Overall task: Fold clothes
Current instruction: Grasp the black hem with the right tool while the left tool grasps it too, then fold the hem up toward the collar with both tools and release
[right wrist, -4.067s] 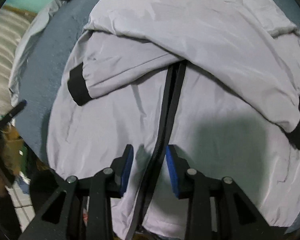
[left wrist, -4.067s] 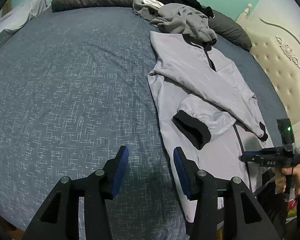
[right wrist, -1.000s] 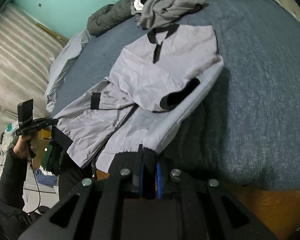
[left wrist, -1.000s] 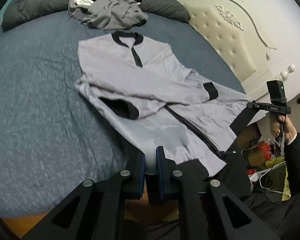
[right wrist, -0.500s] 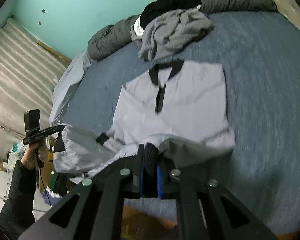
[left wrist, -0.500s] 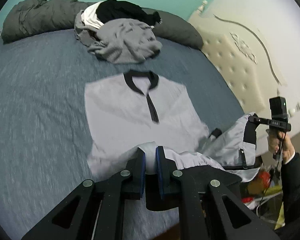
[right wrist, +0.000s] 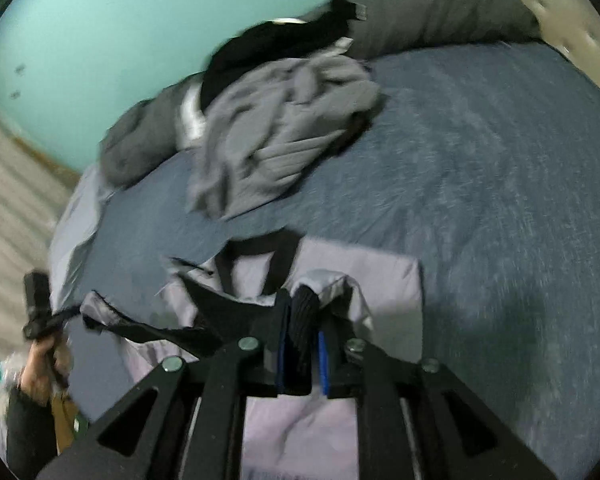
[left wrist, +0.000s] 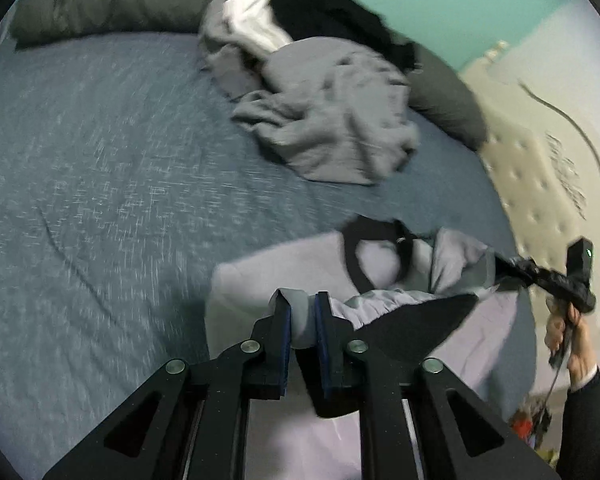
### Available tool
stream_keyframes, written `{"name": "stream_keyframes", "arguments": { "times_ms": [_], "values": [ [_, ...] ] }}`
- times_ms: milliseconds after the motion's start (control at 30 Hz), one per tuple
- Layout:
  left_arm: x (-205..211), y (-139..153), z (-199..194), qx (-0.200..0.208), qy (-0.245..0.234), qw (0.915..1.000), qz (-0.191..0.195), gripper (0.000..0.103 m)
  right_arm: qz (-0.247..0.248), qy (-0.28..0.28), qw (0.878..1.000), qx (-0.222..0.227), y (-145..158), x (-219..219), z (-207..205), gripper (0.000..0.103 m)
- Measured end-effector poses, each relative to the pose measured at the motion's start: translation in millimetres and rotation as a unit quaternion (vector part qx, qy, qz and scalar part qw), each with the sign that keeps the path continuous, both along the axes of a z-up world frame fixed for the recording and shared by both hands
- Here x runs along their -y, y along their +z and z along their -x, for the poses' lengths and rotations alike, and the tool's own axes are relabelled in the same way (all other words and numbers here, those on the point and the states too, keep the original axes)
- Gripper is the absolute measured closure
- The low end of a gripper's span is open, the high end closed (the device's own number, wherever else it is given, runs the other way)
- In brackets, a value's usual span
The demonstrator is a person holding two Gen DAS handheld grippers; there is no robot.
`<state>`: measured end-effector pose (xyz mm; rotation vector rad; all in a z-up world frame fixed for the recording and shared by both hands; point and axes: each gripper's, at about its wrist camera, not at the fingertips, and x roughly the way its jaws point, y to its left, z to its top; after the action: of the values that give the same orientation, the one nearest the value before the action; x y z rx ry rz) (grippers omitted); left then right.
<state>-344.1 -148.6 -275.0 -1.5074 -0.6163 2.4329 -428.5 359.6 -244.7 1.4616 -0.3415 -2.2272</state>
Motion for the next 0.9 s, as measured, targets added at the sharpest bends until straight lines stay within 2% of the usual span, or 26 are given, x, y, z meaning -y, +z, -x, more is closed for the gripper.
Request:
{"name": "stream_keyframes", "arguments": {
  "times_ms": [33,100,167,233,300,333,433,533,667,733,867,900],
  "values": [
    [3.0,-13.9,10.3,0.007,0.011,0.9999,-0.006,0.085,-0.004,-0.006,1.000,0.003,-15.5,4.3,13.0,0.084],
    [7.2,-38.1,25.3,0.012,0.031,0.9993,-0.019,0.067,-0.013,-0.016,1.000,-0.002,-35.4,9.2,28.3,0.080],
    [11.0,-52.1,34.3,0.014,0.050,0.9985,-0.016,0.053,-0.015,-0.024,1.000,-0.004,-52.7,11.6,41.2,0.070],
    [16.1,-60.1,38.9,0.009,0.068,0.9975,-0.020,0.050,-0.005,-0.034,0.999,0.001,-65.4,8.2,51.1,0.061],
    [13.3,-60.1,39.3,-0.001,0.061,0.9981,-0.005,0.050,0.010,-0.046,0.999,0.001,-71.5,1.6,57.0,0.047],
    [11.9,-60.1,39.4,-0.007,0.058,0.9983,0.002,0.050,0.009,-0.056,0.998,-0.014,-68.1,-2.4,57.5,0.040],
    [7.5,-60.4,39.8,-0.022,0.047,0.9984,0.023,0.050,0.016,-0.067,0.996,-0.048,-56.7,-14.8,58.1,0.038],
    [0.4,-66.9,39.1,-0.025,0.026,0.9987,0.037,0.049,-0.029,-0.030,0.997,-0.062,-55.8,-15.3,52.9,0.038],
    [-8.7,-82.8,37.2,-0.021,-0.007,0.9980,0.060,0.046,-0.080,0.016,0.995,-0.053,-80.1,-18.0,41.0,0.038],
    [-11.6,-92.7,37.3,-0.013,-0.018,0.9974,0.068,0.046,-0.100,0.026,0.994,-0.034,-100.7,-21.2,37.8,0.038],
    [-13.0,-105.7,38.8,-0.009,-0.028,0.9971,0.070,0.046,-0.090,0.037,0.995,-0.013,-131.6,-23.7,32.5,0.038],
    [-12.2,-107.5,38.4,-0.011,-0.029,0.9972,0.068,0.050,-0.089,0.042,0.995,-0.011,-136.8,-21.5,31.6,0.040]
  ]
}}
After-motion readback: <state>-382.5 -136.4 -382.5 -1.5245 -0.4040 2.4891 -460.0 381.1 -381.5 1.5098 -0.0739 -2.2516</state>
